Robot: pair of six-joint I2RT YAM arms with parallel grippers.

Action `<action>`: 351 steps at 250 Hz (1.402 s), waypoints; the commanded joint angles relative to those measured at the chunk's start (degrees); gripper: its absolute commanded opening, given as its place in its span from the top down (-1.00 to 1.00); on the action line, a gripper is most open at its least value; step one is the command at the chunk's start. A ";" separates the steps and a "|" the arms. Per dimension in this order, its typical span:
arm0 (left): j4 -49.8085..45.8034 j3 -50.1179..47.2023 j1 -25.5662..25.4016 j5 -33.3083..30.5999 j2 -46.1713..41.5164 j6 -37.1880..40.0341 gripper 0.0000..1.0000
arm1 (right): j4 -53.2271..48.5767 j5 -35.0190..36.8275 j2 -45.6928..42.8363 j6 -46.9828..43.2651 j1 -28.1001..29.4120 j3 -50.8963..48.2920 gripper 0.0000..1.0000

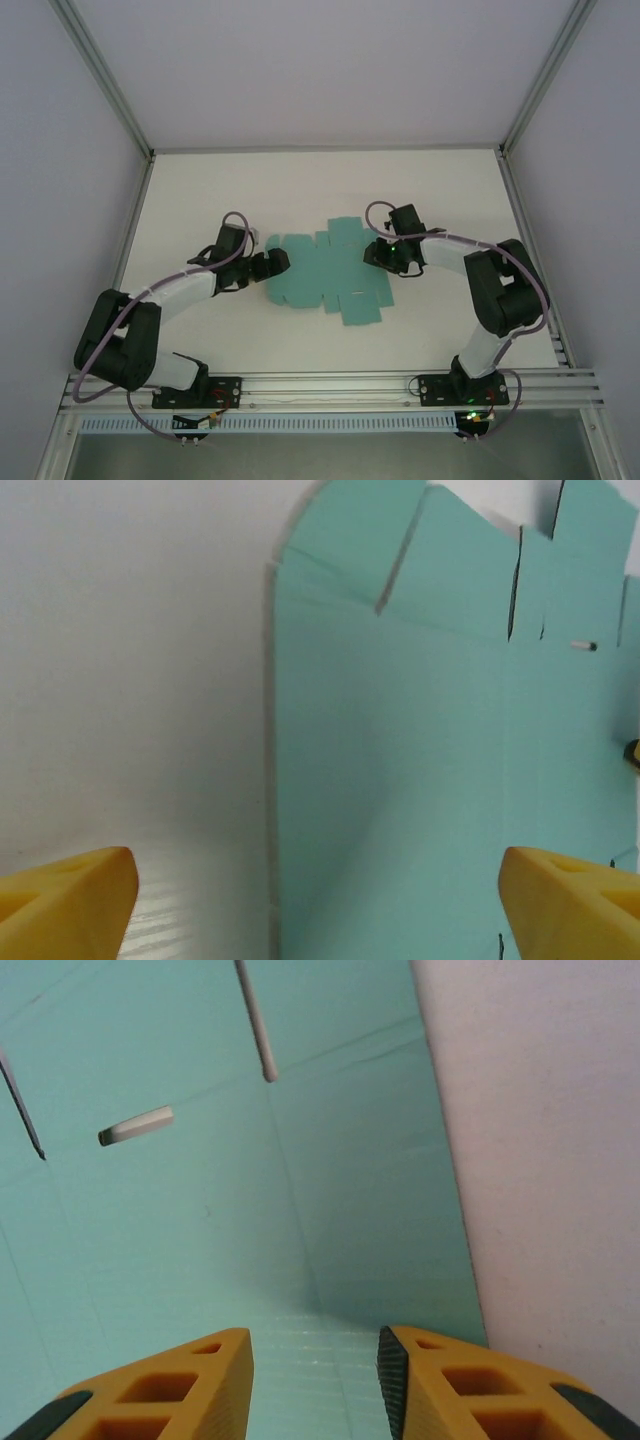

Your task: Assemble paper box

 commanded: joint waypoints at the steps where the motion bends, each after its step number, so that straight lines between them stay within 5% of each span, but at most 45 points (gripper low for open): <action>1: 2.26 -0.39 -0.24 2.65 2.79 -1.73 -0.70 | -1.40 1.58 3.23 1.48 -0.04 -0.73 0.19; 65: 18.11 -3.11 -1.29 9.15 3.52 -6.72 0.02 | 0.50 0.25 4.14 2.80 -0.03 -2.26 0.20; 111: 16.46 -2.12 -1.45 6.80 0.42 -7.03 1.00 | -1.80 2.39 1.82 0.48 -0.19 -1.24 0.18; 184: 8.82 2.76 -1.52 7.66 -10.66 -4.22 1.00 | -6.33 -1.33 -12.91 -5.59 -3.77 1.10 -0.16; 253: 7.52 7.71 -1.57 14.74 -21.31 -7.38 1.00 | -1.20 -25.38 -25.75 -6.93 -15.23 -3.22 -0.59; 307: 8.13 8.77 -1.58 16.30 -24.99 -9.07 1.00 | 5.52 -38.06 -26.00 -4.45 -17.23 -3.73 -0.60; 351: 10.01 8.15 -1.54 16.81 -25.75 -10.21 1.00 | 7.35 -43.41 -23.59 -2.81 -17.28 -3.44 -0.26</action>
